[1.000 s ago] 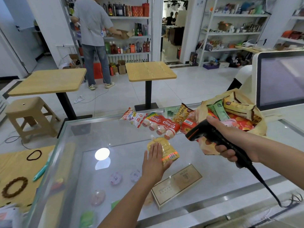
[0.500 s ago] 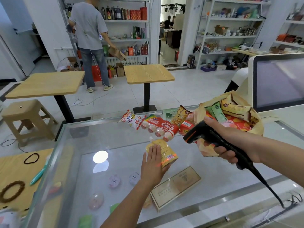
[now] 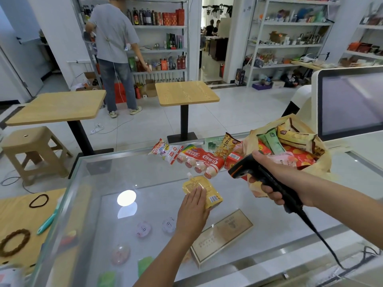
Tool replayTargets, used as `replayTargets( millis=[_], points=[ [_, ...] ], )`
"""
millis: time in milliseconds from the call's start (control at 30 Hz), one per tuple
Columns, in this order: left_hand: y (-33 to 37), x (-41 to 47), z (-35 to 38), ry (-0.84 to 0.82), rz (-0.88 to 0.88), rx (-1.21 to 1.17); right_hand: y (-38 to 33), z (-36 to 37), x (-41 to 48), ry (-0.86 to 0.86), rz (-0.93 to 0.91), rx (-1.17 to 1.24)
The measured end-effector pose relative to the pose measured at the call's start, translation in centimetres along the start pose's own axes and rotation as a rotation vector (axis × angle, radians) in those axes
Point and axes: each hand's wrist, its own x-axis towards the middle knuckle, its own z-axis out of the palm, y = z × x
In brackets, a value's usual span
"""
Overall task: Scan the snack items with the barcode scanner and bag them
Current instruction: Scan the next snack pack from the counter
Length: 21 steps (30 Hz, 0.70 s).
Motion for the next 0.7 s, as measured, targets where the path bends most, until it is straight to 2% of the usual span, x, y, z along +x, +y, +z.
replayTargets(
  millis=[267, 500, 533, 633, 700],
  points=[
    [0.2, -0.4, 0.6, 0.03, -0.022, 0.039, 6.7, 3.6, 9.4, 0.114, 0.01, 0.04],
    [0.4, -0.9, 0.4, 0.102, -0.095, 0.06, 8.1, 3.8, 11.7, 0.154, -0.05, -0.071],
    [0.4, -1.1, 0.5, 0.147, -0.106, 0.027, 8.0, 3.4, 11.9, 0.173, -0.081, -0.168],
    [0.4, -1.8, 0.8, 0.318, -0.152, -0.191, 7.2, 2.5, 11.7, 0.226, -0.182, -0.676],
    [1.0, -2.1, 0.3, 0.429, -0.195, -0.292, 6.3, 2.1, 10.8, 0.243, -0.227, -0.896]
  ],
)
